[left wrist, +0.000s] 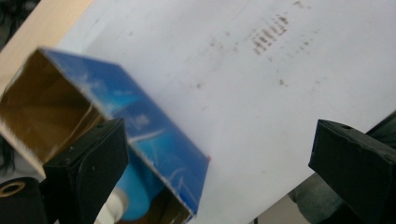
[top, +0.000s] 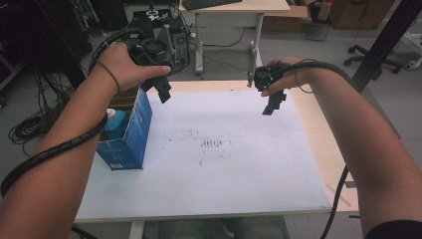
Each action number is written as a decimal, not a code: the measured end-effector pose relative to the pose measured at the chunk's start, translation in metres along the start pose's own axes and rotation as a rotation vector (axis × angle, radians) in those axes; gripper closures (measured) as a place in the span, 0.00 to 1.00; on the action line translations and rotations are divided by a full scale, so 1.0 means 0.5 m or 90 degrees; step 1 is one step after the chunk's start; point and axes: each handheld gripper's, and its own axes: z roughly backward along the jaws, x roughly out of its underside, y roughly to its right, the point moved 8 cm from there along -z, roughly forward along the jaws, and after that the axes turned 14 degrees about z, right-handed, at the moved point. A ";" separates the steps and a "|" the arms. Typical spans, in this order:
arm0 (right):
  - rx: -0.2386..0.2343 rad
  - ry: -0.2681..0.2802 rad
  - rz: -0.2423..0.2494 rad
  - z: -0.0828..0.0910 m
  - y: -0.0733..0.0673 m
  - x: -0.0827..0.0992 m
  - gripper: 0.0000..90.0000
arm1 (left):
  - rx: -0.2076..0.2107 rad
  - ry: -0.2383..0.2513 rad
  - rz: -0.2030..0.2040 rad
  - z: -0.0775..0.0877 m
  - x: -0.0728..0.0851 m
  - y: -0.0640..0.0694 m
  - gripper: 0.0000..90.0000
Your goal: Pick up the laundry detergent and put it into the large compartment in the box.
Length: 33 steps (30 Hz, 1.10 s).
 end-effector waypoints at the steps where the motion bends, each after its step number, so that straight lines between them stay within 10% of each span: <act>1: 0.000 -0.001 0.000 0.000 0.000 0.001 0.06 | 0.004 -0.001 -0.013 -0.003 -0.002 0.006 0.05; 12: -0.002 -0.002 0.001 -0.002 -0.001 0.003 0.06 | 0.041 -0.013 -0.147 -0.029 -0.009 0.064 0.05; 33: -0.008 -0.006 -0.004 -0.011 -0.010 0.009 0.06 | 0.066 -0.054 -0.293 -0.081 -0.012 0.159 0.05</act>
